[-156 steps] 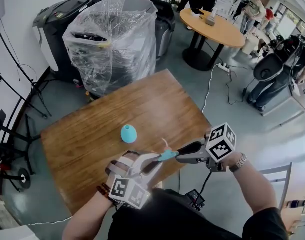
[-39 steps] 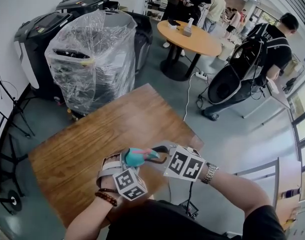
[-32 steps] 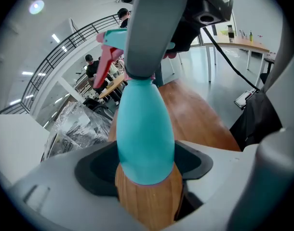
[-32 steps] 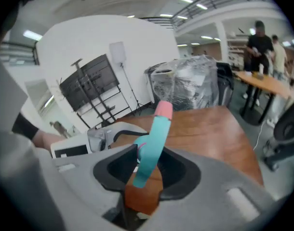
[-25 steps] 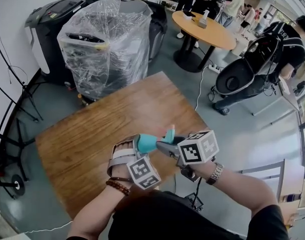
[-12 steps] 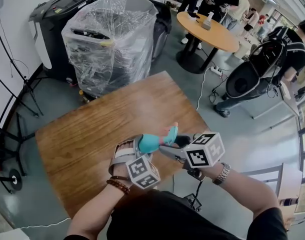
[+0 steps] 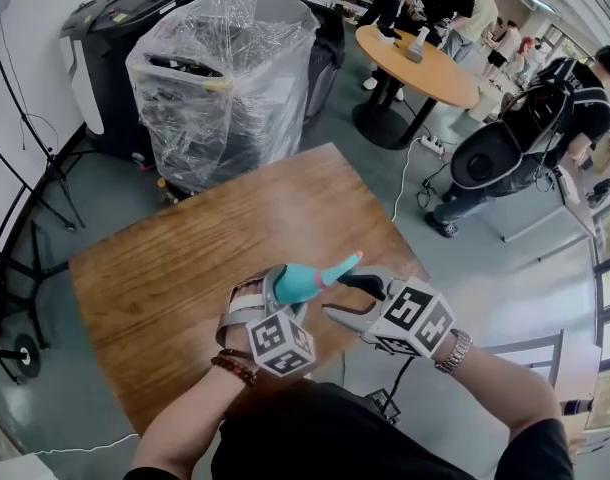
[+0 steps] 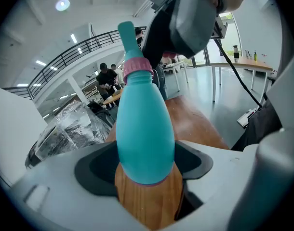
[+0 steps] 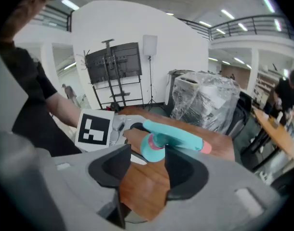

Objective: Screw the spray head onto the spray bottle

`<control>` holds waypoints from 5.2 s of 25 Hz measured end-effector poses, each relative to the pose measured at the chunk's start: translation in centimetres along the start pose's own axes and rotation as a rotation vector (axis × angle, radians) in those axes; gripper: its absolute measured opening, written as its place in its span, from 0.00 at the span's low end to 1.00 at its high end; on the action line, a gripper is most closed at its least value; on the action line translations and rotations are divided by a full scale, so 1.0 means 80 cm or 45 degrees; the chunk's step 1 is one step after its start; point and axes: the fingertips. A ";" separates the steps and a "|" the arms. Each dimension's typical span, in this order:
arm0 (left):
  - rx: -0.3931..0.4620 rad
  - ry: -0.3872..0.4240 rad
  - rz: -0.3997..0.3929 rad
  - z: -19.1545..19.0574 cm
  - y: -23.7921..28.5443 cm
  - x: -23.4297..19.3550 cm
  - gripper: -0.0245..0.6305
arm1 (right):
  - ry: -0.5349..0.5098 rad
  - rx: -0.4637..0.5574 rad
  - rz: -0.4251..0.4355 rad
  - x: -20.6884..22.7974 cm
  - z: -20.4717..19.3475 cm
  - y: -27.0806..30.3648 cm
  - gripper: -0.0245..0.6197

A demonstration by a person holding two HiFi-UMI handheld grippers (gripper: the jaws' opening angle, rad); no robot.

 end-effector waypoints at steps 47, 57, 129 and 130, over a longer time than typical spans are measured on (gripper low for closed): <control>0.023 0.170 -0.220 0.002 -0.007 0.048 0.61 | -1.580 -0.106 0.035 -0.029 -0.029 -0.014 0.19; -0.139 0.149 -0.009 -0.022 0.012 0.024 0.60 | 0.692 -0.422 0.015 0.016 -0.038 0.026 0.20; 0.124 -0.211 -0.211 -0.063 0.049 0.041 0.61 | -0.083 -0.125 -0.071 0.009 -0.016 -0.015 0.33; 0.156 -0.270 -0.202 -0.068 0.053 0.035 0.61 | -0.159 -0.081 -0.088 0.007 -0.011 -0.017 0.33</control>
Point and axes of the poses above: the fingertips, and each gripper's own axes: y forward along the fingers, x to its right, z out of its top, and after that the axes turned 15 degrees about -z, right-handed
